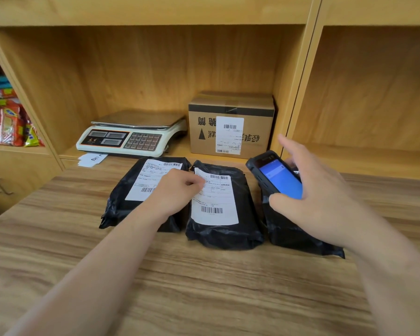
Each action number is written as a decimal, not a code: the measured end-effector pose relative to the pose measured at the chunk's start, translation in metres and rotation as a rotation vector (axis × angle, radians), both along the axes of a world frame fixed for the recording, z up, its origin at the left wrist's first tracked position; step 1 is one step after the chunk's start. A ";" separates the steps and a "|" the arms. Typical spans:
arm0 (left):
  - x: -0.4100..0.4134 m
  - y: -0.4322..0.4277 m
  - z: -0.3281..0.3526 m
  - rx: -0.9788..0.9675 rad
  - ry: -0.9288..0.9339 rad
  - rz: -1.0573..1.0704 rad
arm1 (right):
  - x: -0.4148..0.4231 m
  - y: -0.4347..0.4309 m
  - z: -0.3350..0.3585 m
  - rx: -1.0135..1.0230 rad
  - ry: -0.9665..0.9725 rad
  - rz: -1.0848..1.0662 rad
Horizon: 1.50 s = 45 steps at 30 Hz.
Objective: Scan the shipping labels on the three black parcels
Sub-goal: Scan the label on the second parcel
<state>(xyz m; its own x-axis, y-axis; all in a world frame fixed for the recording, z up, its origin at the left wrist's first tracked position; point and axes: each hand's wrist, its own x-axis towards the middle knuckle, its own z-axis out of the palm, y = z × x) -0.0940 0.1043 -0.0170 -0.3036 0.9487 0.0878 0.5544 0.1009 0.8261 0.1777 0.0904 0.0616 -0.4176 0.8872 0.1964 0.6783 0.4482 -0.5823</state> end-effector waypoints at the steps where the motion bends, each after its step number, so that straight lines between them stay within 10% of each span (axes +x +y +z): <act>1: 0.000 0.000 0.000 -0.001 -0.011 0.000 | 0.000 0.000 0.000 -0.001 -0.001 0.001; 13: 0.009 -0.010 0.025 0.148 -0.268 -0.002 | 0.001 -0.001 0.001 0.045 0.006 -0.002; 45: -0.021 -0.022 0.051 0.616 -0.147 0.174 | -0.011 -0.008 -0.007 -0.068 -0.287 0.135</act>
